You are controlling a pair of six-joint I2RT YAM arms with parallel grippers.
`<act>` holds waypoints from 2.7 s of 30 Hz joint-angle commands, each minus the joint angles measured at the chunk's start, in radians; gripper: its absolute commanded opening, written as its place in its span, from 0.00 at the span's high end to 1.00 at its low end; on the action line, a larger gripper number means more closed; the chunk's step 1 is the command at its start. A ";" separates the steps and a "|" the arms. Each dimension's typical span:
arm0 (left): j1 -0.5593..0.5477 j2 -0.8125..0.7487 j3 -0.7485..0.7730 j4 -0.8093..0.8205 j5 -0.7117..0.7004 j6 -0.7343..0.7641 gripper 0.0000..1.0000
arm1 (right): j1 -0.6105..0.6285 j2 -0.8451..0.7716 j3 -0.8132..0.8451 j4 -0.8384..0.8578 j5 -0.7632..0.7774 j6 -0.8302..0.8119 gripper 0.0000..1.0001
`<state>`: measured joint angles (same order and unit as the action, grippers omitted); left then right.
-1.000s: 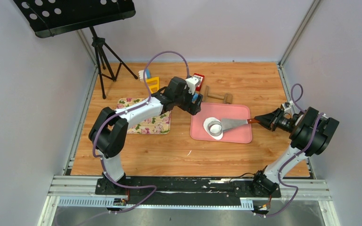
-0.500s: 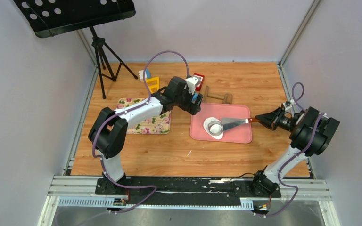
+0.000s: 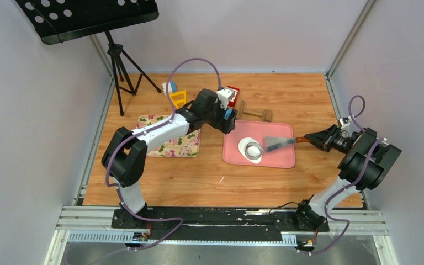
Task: Roll out the dumpling wrappers from the dough
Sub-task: Remove the dumpling wrapper from the work surface, then place the spatula on the work surface.
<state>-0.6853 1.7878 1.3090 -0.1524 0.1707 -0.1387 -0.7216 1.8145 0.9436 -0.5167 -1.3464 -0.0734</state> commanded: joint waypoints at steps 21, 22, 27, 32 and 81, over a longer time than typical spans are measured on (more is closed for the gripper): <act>-0.004 -0.068 -0.003 0.022 0.058 0.056 0.00 | 0.078 -0.215 0.100 0.160 0.157 0.120 1.00; -0.006 -0.064 -0.001 0.021 0.083 0.058 0.00 | 0.080 -0.227 0.094 0.161 0.169 0.121 1.00; -0.046 -0.038 0.034 -0.017 0.096 0.087 0.00 | 0.080 -0.267 0.100 0.070 0.159 0.039 1.00; -0.084 -0.007 0.064 -0.043 0.065 0.108 0.00 | 0.091 -0.333 0.131 -0.045 0.208 -0.054 1.00; -0.253 0.385 0.429 -0.320 -0.011 0.120 0.68 | -0.168 -0.495 0.089 0.005 0.136 -0.009 1.00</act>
<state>-0.9337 2.1605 1.6974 -0.4610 0.1326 -0.0021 -0.8806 1.3231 1.0229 -0.5346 -1.1690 -0.0799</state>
